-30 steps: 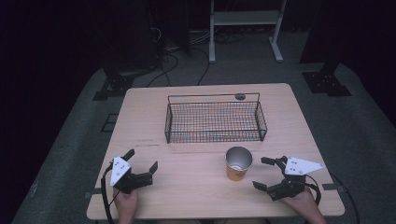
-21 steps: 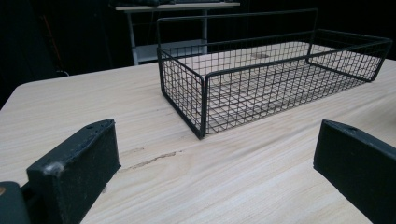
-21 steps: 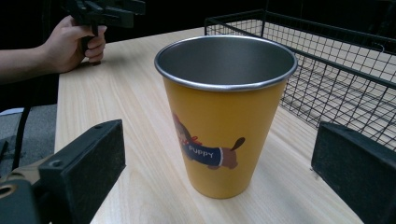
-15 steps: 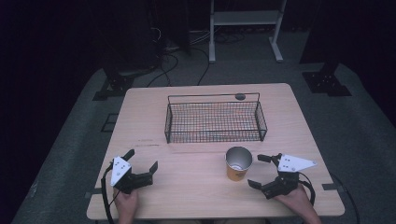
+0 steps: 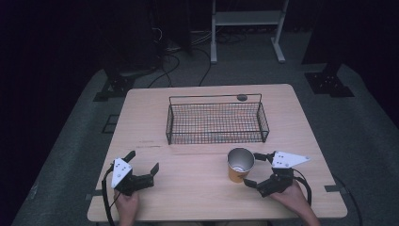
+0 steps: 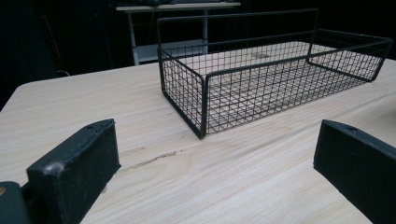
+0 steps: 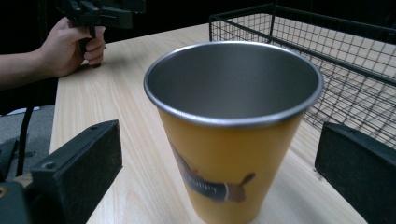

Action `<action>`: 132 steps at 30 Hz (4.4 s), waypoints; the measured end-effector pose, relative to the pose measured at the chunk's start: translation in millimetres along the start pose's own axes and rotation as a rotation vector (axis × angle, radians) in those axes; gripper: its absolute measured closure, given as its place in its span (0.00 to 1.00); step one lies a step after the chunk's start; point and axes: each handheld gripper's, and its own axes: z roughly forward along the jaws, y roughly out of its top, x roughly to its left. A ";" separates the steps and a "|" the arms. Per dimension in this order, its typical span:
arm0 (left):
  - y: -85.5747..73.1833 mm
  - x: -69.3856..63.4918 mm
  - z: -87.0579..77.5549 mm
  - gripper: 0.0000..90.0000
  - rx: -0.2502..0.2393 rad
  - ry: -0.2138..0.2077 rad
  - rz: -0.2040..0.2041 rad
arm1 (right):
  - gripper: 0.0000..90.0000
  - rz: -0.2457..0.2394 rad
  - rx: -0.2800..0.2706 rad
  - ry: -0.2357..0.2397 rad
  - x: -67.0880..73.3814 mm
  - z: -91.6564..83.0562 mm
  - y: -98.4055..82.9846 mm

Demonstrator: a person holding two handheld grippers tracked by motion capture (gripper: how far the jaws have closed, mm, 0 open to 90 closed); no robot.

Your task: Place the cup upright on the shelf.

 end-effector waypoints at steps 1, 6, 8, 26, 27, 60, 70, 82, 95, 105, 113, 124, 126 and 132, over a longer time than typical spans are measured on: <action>0.0 0.0 0.0 0.00 0.000 0.000 0.000 | 0.00 0.003 -0.004 0.004 -0.1 1.1 1.0; 0.0 0.0 0.0 0.00 -0.001 -0.002 0.000 | 0.00 0.016 -0.008 0.011 -1.8 4.2 1.7; 0.0 -0.2 0.2 0.00 0.000 0.000 0.001 | 0.00 0.016 -0.010 0.012 -1.4 5.4 2.2; 0.1 0.2 0.0 0.00 -0.002 -0.003 0.000 | 0.00 0.012 0.034 0.012 -4.6 23.9 12.6; 0.1 0.2 0.0 0.00 -0.002 -0.003 0.000 | 0.00 0.012 0.034 0.012 -4.6 23.9 12.6; 0.2 -0.3 0.1 0.00 -0.003 -0.004 0.005 | 0.13 0.009 0.048 0.002 -11.2 28.1 20.6; 0.2 -0.6 0.2 0.00 -0.001 -0.002 0.005 | 0.13 0.014 0.042 0.012 -14.9 18.4 33.9; 0.2 0.0 0.2 0.00 -0.002 -0.005 0.005 | 0.13 0.024 0.048 0.061 -25.1 10.2 60.2; 0.2 0.1 0.3 0.00 -0.002 -0.006 0.004 | 0.14 0.013 0.057 0.091 -34.8 11.5 87.6; 0.3 -0.5 0.6 0.00 0.001 -0.006 0.006 | 0.13 0.004 0.053 0.113 -41.0 14.1 110.5; 0.3 -0.8 0.9 0.00 0.002 -0.007 0.008 | 0.13 0.000 0.070 0.122 -49.1 21.3 126.9; 0.3 -0.6 0.7 0.00 0.003 -0.008 0.010 | 0.13 0.008 0.068 0.145 -60.8 30.6 147.9; 0.3 -0.7 0.8 0.00 0.003 -0.007 0.010 | 0.13 0.008 0.070 0.143 -63.4 32.0 151.1; 0.3 -0.5 0.6 0.00 0.002 -0.009 0.008 | 0.13 0.028 0.067 0.139 -74.2 36.4 159.1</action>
